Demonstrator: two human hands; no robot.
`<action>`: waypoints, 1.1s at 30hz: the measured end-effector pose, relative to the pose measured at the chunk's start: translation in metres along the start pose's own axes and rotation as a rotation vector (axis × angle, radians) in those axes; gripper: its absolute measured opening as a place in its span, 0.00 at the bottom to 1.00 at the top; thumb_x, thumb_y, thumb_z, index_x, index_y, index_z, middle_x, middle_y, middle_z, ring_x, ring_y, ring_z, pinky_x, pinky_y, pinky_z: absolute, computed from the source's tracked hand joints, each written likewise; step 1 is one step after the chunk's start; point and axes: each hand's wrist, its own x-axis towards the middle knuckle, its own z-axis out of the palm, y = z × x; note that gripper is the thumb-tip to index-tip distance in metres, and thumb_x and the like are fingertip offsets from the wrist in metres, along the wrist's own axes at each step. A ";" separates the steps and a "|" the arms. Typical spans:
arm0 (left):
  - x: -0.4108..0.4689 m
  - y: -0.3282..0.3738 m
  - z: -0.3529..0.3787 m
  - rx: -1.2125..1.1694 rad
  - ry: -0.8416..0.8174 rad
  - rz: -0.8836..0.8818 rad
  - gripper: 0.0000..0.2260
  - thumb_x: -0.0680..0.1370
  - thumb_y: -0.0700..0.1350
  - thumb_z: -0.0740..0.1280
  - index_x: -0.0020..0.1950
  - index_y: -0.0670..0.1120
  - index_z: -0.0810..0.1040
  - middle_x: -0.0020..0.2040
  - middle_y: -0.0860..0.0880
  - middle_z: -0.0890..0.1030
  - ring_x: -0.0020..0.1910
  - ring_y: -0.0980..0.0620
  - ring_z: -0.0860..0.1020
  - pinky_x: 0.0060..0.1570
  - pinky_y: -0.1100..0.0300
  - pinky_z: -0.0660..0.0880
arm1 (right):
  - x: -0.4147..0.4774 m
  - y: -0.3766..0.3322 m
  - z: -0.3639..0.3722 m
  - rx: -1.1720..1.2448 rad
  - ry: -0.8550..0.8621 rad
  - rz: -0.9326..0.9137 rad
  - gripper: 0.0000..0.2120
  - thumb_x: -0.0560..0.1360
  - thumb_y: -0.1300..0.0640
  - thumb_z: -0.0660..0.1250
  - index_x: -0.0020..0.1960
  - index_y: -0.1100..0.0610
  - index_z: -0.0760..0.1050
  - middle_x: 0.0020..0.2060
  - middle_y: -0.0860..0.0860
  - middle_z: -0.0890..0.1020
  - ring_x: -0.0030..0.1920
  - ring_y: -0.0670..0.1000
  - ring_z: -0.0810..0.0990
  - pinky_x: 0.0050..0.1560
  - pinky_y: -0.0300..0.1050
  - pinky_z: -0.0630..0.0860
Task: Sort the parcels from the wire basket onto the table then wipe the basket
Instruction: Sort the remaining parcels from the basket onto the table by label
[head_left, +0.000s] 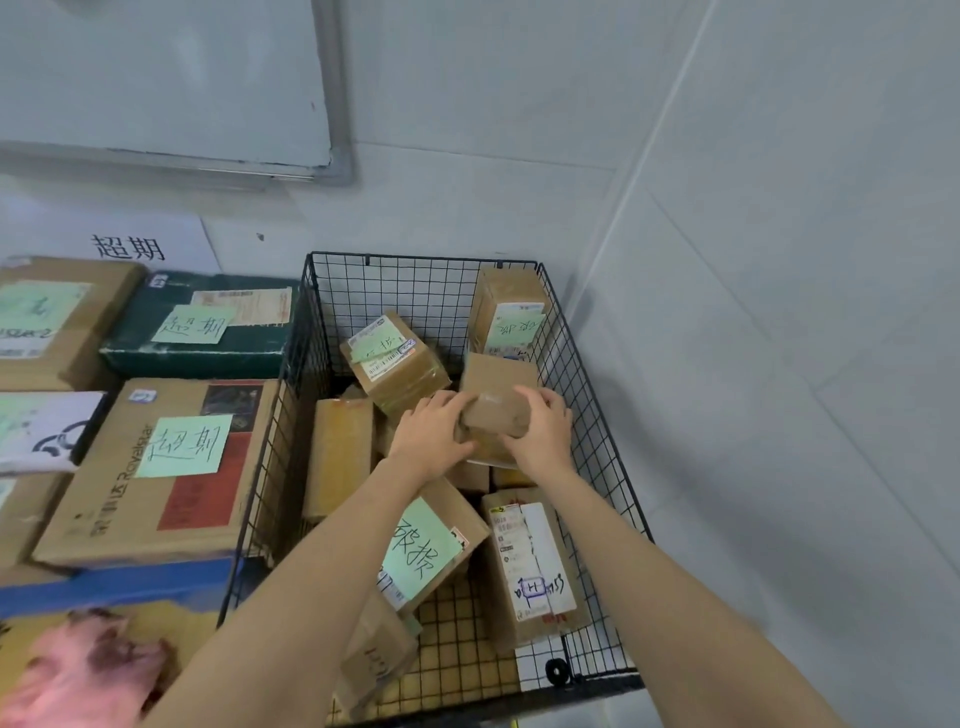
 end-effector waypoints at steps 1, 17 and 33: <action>0.000 0.000 0.001 -0.010 0.002 -0.003 0.32 0.75 0.53 0.70 0.76 0.55 0.61 0.73 0.49 0.68 0.69 0.44 0.68 0.67 0.46 0.67 | 0.000 0.001 0.001 -0.003 -0.006 0.020 0.34 0.70 0.57 0.76 0.73 0.50 0.67 0.71 0.54 0.66 0.70 0.57 0.63 0.69 0.52 0.64; -0.007 0.010 -0.018 -0.436 0.136 -0.024 0.28 0.71 0.46 0.75 0.67 0.46 0.70 0.62 0.47 0.76 0.60 0.46 0.74 0.60 0.49 0.73 | -0.004 -0.012 -0.016 0.211 -0.103 -0.001 0.39 0.68 0.55 0.79 0.74 0.54 0.65 0.68 0.52 0.73 0.68 0.53 0.71 0.65 0.47 0.69; -0.045 0.070 -0.177 -0.737 0.534 0.157 0.34 0.74 0.42 0.74 0.76 0.50 0.63 0.64 0.52 0.72 0.57 0.53 0.75 0.46 0.68 0.75 | -0.025 -0.123 -0.132 0.489 0.183 -0.376 0.43 0.71 0.53 0.77 0.77 0.43 0.54 0.71 0.49 0.70 0.69 0.51 0.71 0.68 0.59 0.73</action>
